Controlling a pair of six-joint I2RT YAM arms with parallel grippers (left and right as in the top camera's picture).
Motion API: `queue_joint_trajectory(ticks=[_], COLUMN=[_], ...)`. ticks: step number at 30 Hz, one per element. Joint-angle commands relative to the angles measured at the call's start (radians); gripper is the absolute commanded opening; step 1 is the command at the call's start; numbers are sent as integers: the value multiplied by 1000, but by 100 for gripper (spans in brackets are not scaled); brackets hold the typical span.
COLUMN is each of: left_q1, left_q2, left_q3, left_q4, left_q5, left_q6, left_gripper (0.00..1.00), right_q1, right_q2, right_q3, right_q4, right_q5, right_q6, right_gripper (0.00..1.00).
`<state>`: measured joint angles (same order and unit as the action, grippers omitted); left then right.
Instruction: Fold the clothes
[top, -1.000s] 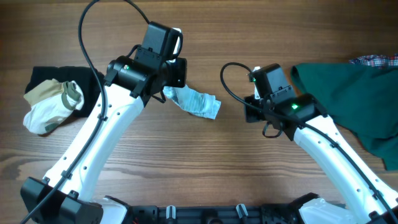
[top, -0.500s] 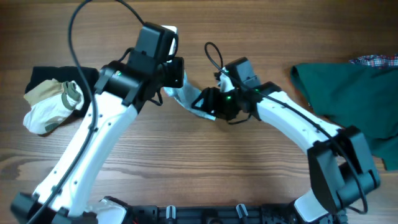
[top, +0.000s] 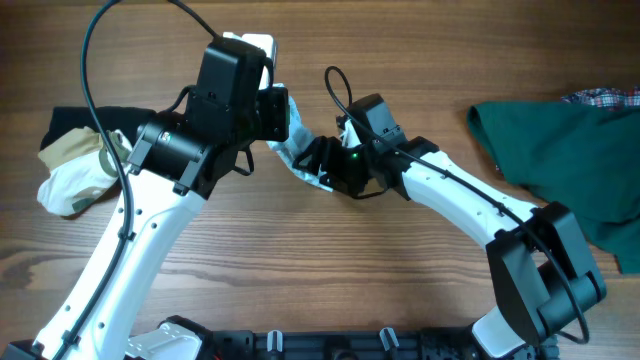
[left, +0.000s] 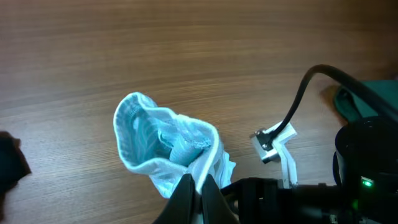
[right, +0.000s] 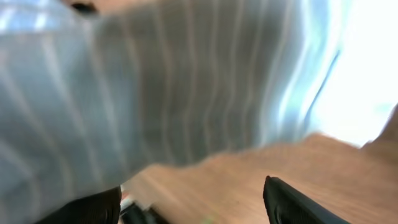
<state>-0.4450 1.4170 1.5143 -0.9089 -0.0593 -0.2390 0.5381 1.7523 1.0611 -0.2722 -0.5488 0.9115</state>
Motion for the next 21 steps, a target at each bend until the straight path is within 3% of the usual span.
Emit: queue_joint_trajectory(ticks=[1,9,15,21], left_q1=[4,3,4,4], left_q2=[-19,-26,-32,-32], left_q3=[24,26,31,33], left_q4=[8,26,25,26], left_q5=[-13,-10,-10,-10], left_q6=[-13,-32,-32,-32], left_gripper=[4,4,4,4], right_q1=[5,5,9,9], right_q2=[10,10,10,26], right_q3=[10,10,10,10], right_q4=[6,90,146,158], right_q5=[197,320,204,82], right_q6=[-190,-381,-616,-729], right_gripper=[73,68,68,65])
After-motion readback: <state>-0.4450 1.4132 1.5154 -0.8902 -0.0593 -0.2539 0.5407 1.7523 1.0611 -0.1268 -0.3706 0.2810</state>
